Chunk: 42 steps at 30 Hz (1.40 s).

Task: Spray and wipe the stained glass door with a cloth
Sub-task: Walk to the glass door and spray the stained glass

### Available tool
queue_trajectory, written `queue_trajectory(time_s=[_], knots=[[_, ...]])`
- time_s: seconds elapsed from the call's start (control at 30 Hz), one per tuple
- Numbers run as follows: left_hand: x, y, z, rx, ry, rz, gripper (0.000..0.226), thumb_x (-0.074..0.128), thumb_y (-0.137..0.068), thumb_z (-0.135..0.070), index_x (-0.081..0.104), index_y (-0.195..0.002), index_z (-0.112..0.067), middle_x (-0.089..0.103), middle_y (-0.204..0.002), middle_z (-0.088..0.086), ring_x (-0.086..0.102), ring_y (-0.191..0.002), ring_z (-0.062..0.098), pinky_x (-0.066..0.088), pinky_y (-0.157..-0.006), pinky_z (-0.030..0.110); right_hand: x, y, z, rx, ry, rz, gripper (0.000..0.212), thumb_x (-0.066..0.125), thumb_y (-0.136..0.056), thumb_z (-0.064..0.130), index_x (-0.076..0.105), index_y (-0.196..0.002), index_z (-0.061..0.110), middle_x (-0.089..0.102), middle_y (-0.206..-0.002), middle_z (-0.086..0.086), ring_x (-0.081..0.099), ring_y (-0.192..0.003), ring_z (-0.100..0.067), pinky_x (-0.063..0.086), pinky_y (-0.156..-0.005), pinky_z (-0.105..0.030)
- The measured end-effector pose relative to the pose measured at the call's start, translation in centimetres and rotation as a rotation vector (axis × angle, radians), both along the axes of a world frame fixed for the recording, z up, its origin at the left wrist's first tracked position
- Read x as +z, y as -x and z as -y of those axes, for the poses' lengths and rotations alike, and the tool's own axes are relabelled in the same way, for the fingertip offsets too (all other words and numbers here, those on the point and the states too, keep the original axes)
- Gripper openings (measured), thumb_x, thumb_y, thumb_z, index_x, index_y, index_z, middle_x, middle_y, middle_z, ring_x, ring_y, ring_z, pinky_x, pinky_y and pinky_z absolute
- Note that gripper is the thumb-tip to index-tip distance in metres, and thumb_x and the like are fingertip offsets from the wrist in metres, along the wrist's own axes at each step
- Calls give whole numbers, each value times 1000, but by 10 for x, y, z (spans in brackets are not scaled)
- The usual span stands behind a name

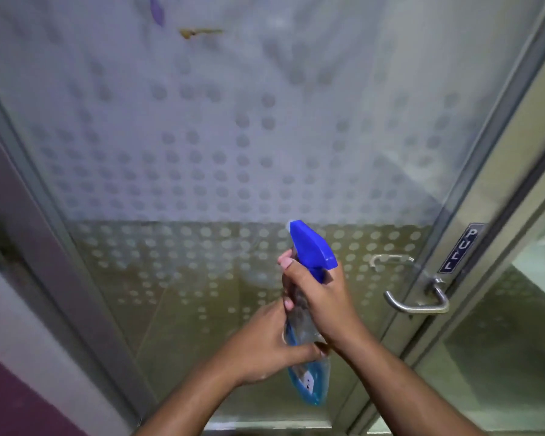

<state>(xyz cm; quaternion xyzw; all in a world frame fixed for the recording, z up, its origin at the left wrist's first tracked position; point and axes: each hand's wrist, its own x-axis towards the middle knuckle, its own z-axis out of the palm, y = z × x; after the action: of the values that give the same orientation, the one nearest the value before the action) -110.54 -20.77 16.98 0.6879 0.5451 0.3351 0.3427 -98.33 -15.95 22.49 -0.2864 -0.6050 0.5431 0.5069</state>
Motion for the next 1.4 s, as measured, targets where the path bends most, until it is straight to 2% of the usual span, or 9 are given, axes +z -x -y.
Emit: queue_trajectory(time_s=[0.2, 0.33, 0.43, 0.57, 0.8, 0.97, 1.07, 1.2, 1.4], knots=[[52, 16, -8, -124, -163, -56, 75, 82, -84, -53, 42, -148, -47, 64, -132, -30, 63, -122, -7, 54, -104, 28, 50, 11, 10, -179, -216, 129, 31, 68, -84, 42, 64, -75, 12, 56, -65, -24, 54, -54, -18, 48, -55, -34], [109, 28, -4, -117, -246, -183, 82, 79, -75, -75, 31, -142, -69, 48, -146, -44, 46, -137, -17, 41, -111, 12, 99, 16, 13, -192, -282, 100, 43, 66, -82, 43, 57, -75, 1, 53, -68, -30, 55, -54, -43, 50, -58, -57], [150, 51, -1, -25, -318, -383, 93, 75, -61, -91, 42, -140, -53, 53, -138, -33, 48, -133, -9, 47, -111, 27, 128, 22, 10, -185, -340, 125, 40, 64, -86, 37, 57, -71, 1, 59, -60, -22, 61, -49, -36, 54, -57, -48], [210, 93, 12, 214, -544, -705, 97, 61, -57, -103, 49, -130, -41, 45, -123, -33, 42, -122, -10, 40, -101, 22, 164, 31, 13, -215, -423, 151, 31, 63, -88, 38, 64, -71, 12, 64, -56, -11, 63, -45, -15, 48, -52, -22], [319, 184, 4, 569, -1211, -892, 93, 57, -78, -90, 59, -130, -12, 59, -133, 7, 57, -121, 32, 42, -97, 43, 233, 61, 24, -307, -509, 187, 47, 60, -79, 41, 62, -81, -6, 61, -65, -27, 66, -44, -15, 45, -52, -27], [380, 238, -5, 683, -1080, -971, 142, 43, -65, -103, 25, -163, -3, 16, -177, 19, 10, -165, 38, 14, -133, 59, 280, 106, 33, -394, -544, 195, 30, 63, -84, 30, 63, -62, 10, 71, -65, -17, 64, -41, -14, 46, -47, -21], [401, 268, -13, 666, -932, -1102, 160, 31, -57, -113, -3, -169, -4, -18, -177, 18, -18, -165, 35, -2, -134, 56, 302, 140, 35, -449, -562, 190, 32, 63, -86, 24, 63, -55, 13, 72, -65, -16, 66, -43, -20, 51, -48, -28], [414, 296, -29, 602, -841, -1219, 168, 29, -48, -115, -29, -163, -6, -43, -168, 18, -38, -157, 34, -12, -132, 56, 325, 182, 41, -488, -554, 193, 38, 63, -84, 30, 64, -80, -8, 72, -80, -23, 71, -44, -20, 60, -58, -48], [411, 309, -44, 536, -845, -1263, 174, 51, -50, -109, -42, -155, -6, -56, -157, 20, -51, -149, 36, -18, -129, 61, 351, 222, 38, -545, -527, 193, 35, 59, -81, 30, 59, -68, -3, 73, -66, -16, 70, -43, -21, 53, -57, -36]])
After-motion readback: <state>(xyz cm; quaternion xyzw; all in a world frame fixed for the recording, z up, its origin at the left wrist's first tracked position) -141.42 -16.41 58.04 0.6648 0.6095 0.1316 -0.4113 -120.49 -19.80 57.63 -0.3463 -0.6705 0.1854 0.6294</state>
